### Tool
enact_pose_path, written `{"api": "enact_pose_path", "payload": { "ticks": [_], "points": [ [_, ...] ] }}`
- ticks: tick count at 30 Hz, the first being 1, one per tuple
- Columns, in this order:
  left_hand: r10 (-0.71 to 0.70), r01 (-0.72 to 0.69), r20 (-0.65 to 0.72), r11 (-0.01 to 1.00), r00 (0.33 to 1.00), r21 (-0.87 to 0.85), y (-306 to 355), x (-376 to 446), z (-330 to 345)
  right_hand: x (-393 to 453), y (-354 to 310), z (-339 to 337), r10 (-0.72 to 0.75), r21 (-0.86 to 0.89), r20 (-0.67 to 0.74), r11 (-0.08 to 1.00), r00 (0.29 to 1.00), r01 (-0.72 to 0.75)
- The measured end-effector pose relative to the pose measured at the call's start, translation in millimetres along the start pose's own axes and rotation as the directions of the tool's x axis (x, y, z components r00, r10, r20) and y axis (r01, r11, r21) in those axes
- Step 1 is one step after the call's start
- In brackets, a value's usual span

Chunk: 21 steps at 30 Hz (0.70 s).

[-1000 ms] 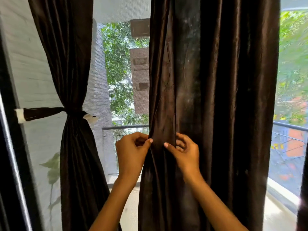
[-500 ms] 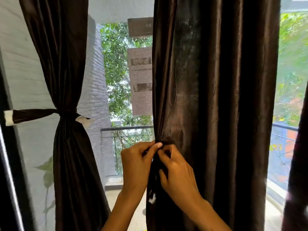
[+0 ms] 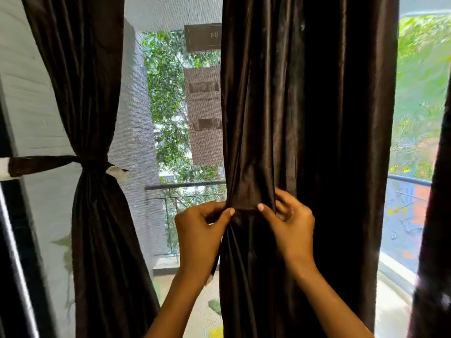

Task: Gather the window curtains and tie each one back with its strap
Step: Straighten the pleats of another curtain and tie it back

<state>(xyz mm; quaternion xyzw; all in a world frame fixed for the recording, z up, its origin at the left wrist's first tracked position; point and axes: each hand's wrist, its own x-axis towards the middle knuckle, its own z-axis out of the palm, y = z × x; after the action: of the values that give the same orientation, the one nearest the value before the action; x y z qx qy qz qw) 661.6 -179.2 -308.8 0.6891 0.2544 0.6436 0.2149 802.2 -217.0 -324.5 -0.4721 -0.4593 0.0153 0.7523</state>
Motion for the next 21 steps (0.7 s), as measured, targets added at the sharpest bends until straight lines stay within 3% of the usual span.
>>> {"api": "enact_pose_path", "payload": {
  "ticks": [2,4,8,15,16,18,20,21],
  "points": [
    [0.042,-0.04,-0.051,0.998,0.998,0.05,1,-5,1,-15,4,0,-0.249,-0.297,-0.092,0.931,0.964,0.212],
    [0.082,-0.078,-0.071,0.995,0.994,0.058,3,-10,2,-33,5,5,-0.408,-0.455,-0.01,0.815,0.913,0.359],
    [0.137,-0.135,-0.052,0.99,0.989,0.039,7,-20,2,-52,6,12,-0.337,-0.434,0.203,0.811,0.92,0.393],
    [0.124,-0.124,0.005,0.991,0.992,0.057,14,-17,-3,-52,1,5,-0.254,-0.399,0.379,0.822,0.89,0.405],
    [0.108,-0.108,-0.007,0.991,0.994,0.075,13,-15,-3,-50,1,3,-0.268,-0.381,0.352,0.834,0.897,0.399],
    [0.084,-0.081,-0.027,0.992,0.996,0.094,10,-12,-3,-42,3,-2,-0.305,-0.397,0.129,0.856,0.944,0.331],
    [0.069,-0.065,-0.039,0.994,0.997,0.086,8,-12,-4,-31,0,-9,-0.179,-0.327,-0.127,0.936,0.976,0.129],
    [0.065,-0.061,-0.044,0.995,0.997,0.078,7,-13,-5,-25,-3,-12,-0.072,-0.217,-0.155,0.975,0.985,0.038]
  ]
}}
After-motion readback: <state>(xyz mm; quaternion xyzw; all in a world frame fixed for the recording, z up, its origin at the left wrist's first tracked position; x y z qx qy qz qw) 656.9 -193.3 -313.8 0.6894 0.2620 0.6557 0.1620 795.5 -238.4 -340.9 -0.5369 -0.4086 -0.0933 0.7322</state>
